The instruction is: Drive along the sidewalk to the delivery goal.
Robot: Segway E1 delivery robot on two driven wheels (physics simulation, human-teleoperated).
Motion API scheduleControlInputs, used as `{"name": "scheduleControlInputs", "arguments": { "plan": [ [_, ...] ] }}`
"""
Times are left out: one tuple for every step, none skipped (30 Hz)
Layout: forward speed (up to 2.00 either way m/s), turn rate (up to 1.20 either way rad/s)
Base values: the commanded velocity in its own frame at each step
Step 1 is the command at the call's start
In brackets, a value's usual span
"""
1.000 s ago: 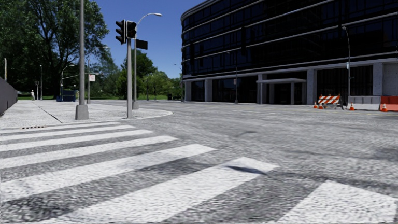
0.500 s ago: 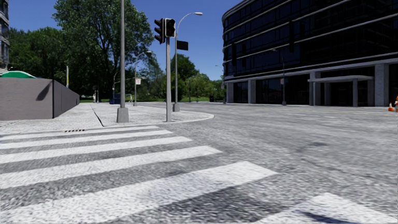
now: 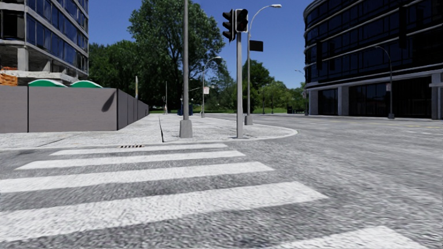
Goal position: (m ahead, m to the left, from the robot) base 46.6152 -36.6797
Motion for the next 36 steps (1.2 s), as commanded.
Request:
{"name": "scheduleControlInputs", "arguments": {
  "plan": [
    [1.64, 0.57],
    [1.64, 0.57],
    [1.64, 0.57],
    [1.64, 0.57],
    [1.64, 0.57],
    [1.64, 0.57],
    [1.64, 0.57],
    [1.64, 0.57],
    [1.64, 0.57],
    [1.64, 0.57],
    [1.64, 0.57],
    [1.64, 0.57],
    [1.64, 0.57],
    [1.64, 0.57],
    [1.64, 0.57],
    [1.64, 0.57],
    [1.64, 0.53],
    [1.64, 0.37],
    [1.65, 0.18],
    [1.66, 0.00],
    [1.66, 0.00],
    [1.67, 0.00],
    [1.67, 0.00],
    [1.67, 0.00],
    [1.67, 0.00],
    [1.67, 0.00],
    [1.67, 0.00],
    [1.67, 0.00],
    [1.67, 0.00],
    [1.72, 0.00],
    [1.72, 0.00],
    [1.79, 0.00],
    [1.83, 0.00],
    [2.00, 0.00],
    [2.00, 0.00],
    [2.00, 0.03]
  ]
}}
